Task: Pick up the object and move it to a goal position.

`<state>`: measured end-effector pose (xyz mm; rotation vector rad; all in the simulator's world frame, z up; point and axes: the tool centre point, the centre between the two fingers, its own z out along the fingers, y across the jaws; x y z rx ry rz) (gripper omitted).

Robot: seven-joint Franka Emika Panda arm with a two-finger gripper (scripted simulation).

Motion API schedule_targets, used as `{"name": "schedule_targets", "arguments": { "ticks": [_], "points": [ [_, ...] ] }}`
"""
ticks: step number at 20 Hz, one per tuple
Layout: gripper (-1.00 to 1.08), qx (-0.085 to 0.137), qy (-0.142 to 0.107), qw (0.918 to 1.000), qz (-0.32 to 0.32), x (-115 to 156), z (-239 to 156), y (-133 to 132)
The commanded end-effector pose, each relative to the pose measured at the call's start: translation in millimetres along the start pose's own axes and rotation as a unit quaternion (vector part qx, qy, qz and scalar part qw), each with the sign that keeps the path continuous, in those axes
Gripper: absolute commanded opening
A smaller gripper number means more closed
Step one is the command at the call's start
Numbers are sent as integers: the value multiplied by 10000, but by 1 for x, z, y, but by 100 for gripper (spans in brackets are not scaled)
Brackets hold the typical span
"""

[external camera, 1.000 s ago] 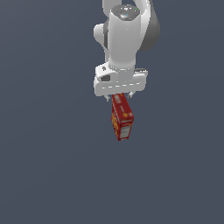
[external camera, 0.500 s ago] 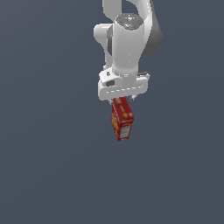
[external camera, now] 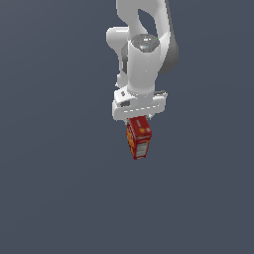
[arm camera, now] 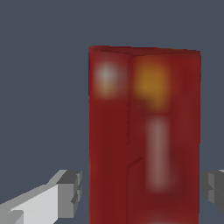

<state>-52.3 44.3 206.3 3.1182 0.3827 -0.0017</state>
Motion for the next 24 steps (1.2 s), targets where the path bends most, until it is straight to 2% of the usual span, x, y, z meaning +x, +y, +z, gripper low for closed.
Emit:
{"name": "schedule_targets", "arguments": {
  "ticks": [1,5,6,18,24],
  "points": [
    [100,0,4,10000,-4,0,9,0],
    [100,0,6,10000,-7,1,14,0],
    [-100,0,6,10000,-7,1,14,0],
    [-100,-1,9,10000,-9,1,12,-1],
    [-100,-1,9,10000,-9,-4,-4,-6]
  ]
}}
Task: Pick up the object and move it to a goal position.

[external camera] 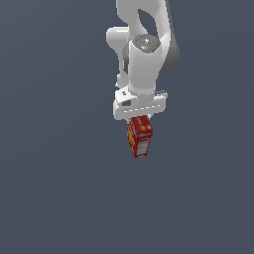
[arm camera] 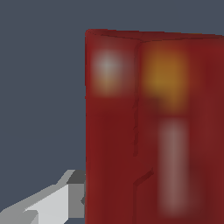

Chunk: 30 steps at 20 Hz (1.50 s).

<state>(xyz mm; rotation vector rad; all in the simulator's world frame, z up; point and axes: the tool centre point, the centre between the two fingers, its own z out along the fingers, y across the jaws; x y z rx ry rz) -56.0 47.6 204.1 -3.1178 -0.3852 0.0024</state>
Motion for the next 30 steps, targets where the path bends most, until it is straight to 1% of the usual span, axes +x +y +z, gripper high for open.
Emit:
{"name": "schedule_targets", "arguments": {
  "ticks": [1,7,15,20,25,30],
  "points": [
    [-100,-2,11,10000,-2,-2,-11,-3],
    [-100,-5,10,10000,-2,-13,-50,-16],
    [-100,-5,10,10000,-2,-32,-125,-40],
    [-100,-5,10,10000,-2,-41,-163,-52],
    [-100,-5,7,10000,-1,-46,-188,-60],
    [-100,-2,8,10000,0,-48,-199,-64]
  ]
}}
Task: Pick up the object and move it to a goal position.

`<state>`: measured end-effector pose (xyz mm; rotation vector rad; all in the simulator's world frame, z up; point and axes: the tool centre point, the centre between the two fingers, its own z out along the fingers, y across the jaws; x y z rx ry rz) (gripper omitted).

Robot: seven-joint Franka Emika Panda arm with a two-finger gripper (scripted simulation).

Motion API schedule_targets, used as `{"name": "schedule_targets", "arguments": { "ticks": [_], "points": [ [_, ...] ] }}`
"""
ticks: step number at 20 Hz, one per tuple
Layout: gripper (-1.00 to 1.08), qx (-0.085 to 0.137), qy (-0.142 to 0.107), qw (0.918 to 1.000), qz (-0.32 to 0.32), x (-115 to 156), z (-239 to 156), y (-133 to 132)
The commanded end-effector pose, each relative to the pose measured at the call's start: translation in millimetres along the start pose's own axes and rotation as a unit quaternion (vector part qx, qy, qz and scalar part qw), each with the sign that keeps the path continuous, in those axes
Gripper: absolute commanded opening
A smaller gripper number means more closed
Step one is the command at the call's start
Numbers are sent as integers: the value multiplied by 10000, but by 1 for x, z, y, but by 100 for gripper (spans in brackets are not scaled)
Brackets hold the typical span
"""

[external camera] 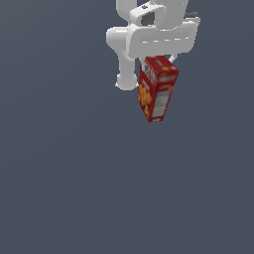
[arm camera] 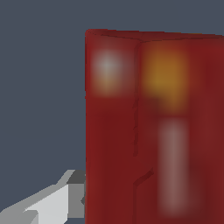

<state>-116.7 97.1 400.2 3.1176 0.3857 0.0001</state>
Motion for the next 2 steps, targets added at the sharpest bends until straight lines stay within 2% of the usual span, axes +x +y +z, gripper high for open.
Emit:
{"name": "schedule_targets", "arguments": {
  "ticks": [1,2],
  "points": [
    [-100,1,0,10000,2,0,-4,-1],
    [-100,1,0,10000,2,0,-4,-1]
  ]
}}
